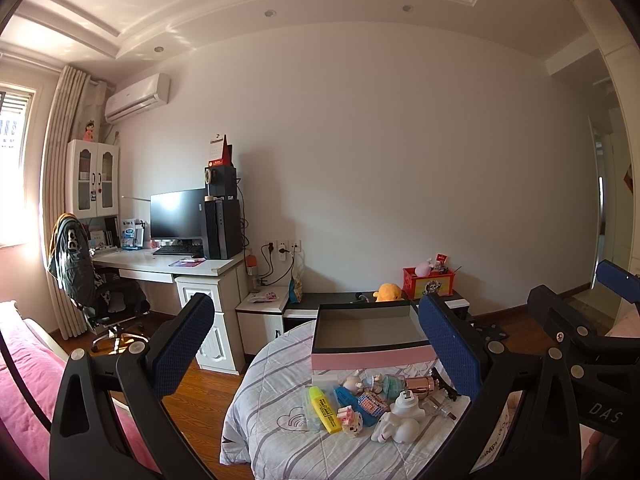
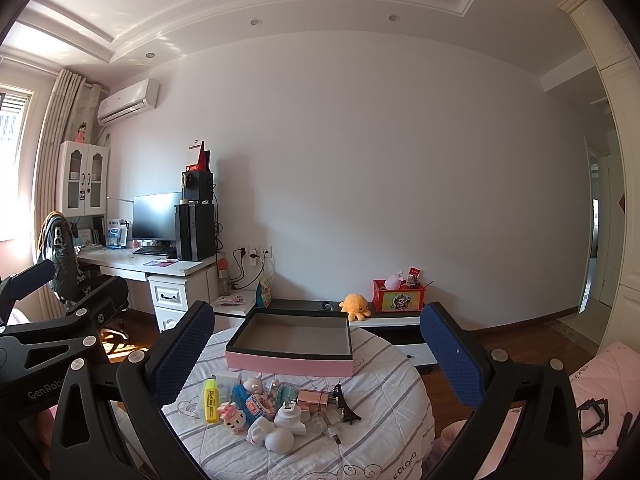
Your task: Organize rigid objects
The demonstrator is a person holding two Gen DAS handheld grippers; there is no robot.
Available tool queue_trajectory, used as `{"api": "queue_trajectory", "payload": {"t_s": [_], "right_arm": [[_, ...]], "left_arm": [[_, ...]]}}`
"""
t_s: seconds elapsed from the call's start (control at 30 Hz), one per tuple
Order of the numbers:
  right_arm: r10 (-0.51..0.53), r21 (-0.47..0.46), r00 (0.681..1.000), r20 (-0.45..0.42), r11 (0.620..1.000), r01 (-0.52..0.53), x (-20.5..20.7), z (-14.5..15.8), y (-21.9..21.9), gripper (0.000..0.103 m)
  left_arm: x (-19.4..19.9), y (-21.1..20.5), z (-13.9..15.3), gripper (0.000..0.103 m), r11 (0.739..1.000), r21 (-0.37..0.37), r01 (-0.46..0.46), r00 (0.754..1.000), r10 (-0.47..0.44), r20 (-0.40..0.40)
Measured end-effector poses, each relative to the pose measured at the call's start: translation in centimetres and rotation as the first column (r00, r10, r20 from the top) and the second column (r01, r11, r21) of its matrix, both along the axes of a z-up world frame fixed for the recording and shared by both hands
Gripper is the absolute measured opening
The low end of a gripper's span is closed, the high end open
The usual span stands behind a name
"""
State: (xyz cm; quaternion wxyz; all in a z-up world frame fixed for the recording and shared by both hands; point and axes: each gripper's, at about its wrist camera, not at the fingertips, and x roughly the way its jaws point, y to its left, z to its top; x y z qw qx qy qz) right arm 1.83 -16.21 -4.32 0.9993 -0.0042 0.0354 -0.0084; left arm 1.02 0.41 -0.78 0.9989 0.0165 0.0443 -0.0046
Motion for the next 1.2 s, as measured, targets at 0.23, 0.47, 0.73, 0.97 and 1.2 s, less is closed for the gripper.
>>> {"api": "queue_trajectory", "payload": {"t_s": [0.23,0.47,0.73,0.97,1.2], "right_arm": [[0.001,0.001,1.0,-0.004,1.0,-0.001,0.0,0.0,0.1,0.103],[0.0,0.002,1.0,-0.018,1.0,0.0,0.3,-0.3,0.2,0.103],[0.008,0.02,0.991,-0.132,1.0,-0.006,4.3,-3.6,-0.8,0.103],[-0.004,0.036,0.959,-0.285,0.999,0.015,9.4,-9.6,-2.5,0.103],[-0.011,0.041,0.899,-0.439,0.999,0.032,13.4,-15.6,-4.5,0.103]], "left_arm": [[0.0,0.1,-0.1,0.103,1.0,0.002,0.001,1.0,-0.001,0.0],[0.7,0.5,-1.3,0.103,1.0,0.015,0.016,1.0,-0.016,-0.017],[5.0,0.7,-5.4,0.103,0.998,0.004,0.062,0.989,-0.061,-0.131],[10.6,0.8,-11.6,0.103,0.998,0.01,0.066,0.952,-0.061,-0.3],[14.2,1.9,-17.5,0.103,0.998,0.015,0.053,0.901,-0.041,-0.431]]}}
